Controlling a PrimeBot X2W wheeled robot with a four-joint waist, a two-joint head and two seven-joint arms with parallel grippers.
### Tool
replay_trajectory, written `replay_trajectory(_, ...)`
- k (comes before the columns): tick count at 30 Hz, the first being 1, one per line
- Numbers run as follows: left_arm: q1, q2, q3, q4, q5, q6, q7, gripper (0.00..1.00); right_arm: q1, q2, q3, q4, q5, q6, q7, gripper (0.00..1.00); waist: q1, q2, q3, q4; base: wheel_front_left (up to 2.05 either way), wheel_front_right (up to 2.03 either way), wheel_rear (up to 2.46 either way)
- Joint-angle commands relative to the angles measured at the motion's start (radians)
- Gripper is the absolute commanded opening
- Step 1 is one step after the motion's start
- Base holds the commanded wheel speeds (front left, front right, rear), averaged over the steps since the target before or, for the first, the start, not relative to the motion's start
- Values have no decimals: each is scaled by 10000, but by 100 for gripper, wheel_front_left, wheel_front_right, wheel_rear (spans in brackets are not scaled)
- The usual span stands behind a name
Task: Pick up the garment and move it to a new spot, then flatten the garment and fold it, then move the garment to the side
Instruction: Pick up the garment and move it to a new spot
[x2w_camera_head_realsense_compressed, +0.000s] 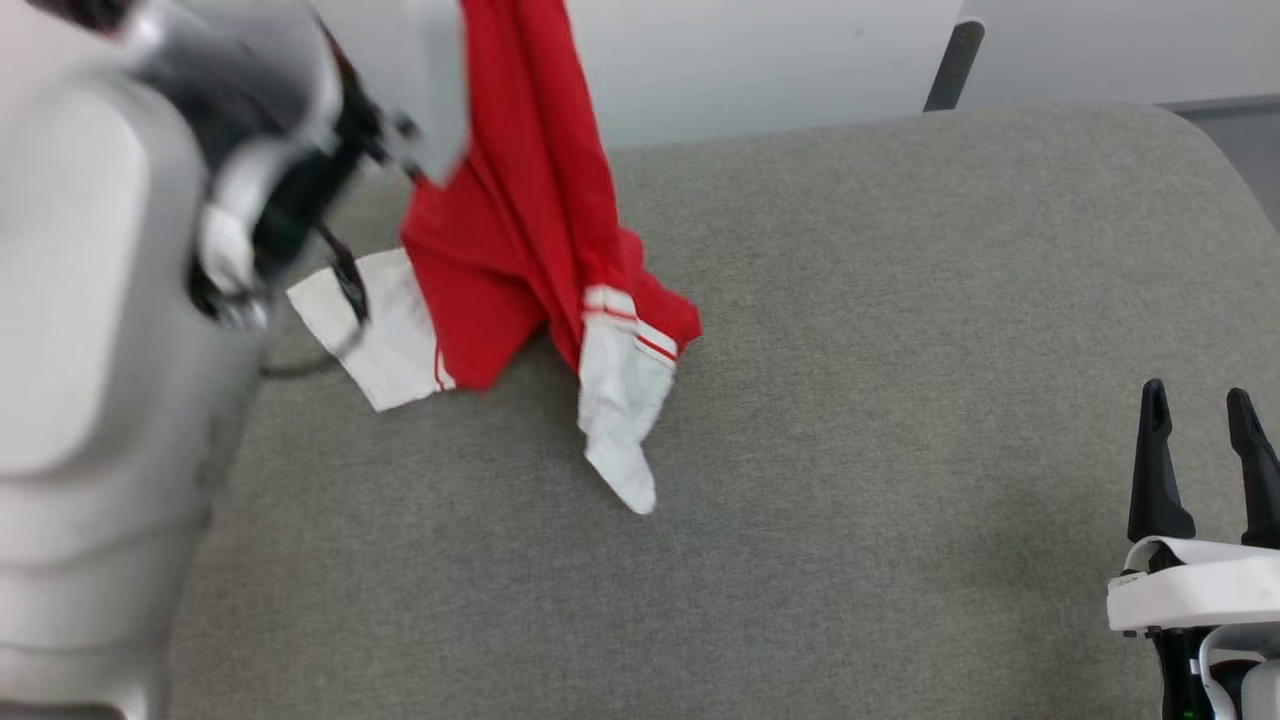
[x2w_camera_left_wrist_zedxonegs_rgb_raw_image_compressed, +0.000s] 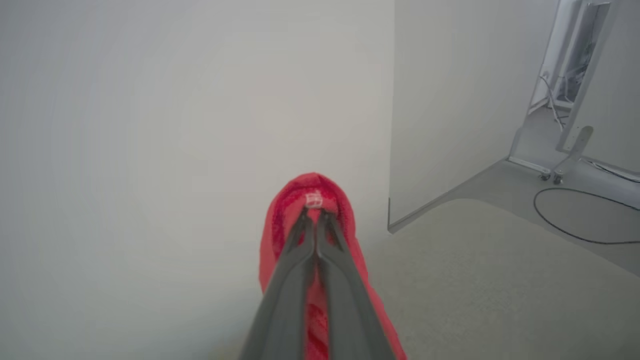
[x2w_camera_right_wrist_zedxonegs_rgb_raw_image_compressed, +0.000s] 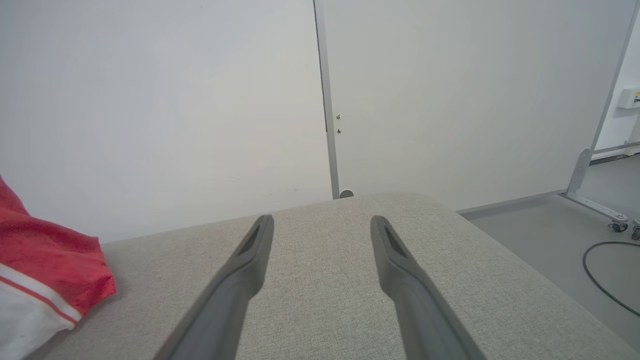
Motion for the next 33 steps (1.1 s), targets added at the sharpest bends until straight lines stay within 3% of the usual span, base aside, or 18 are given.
replay_trajectory(1,325,-19,-107,-317,-44,128,168,0,-73,21,-10,71,58,4,-98,100,0,0,88,-76,0,0,0)
replay_trajectory(9,2065,-126,-882,-1649,-341,689,1311,0,-215,22,84,497,193,4,-269,100,0,0,286,-216,0,0,0)
replay_trajectory(18,3642,70,-1524,-1860,-603,1014,2041,0,-333,21,283,1085,237,4,-399,100,0,0,403,-359,0,0,0)
replay_trajectory(33,5155,-5,-2316,-295,-905,708,1890,2,-496,21,615,1705,255,4,-508,100,0,0,434,-513,0,0,0)
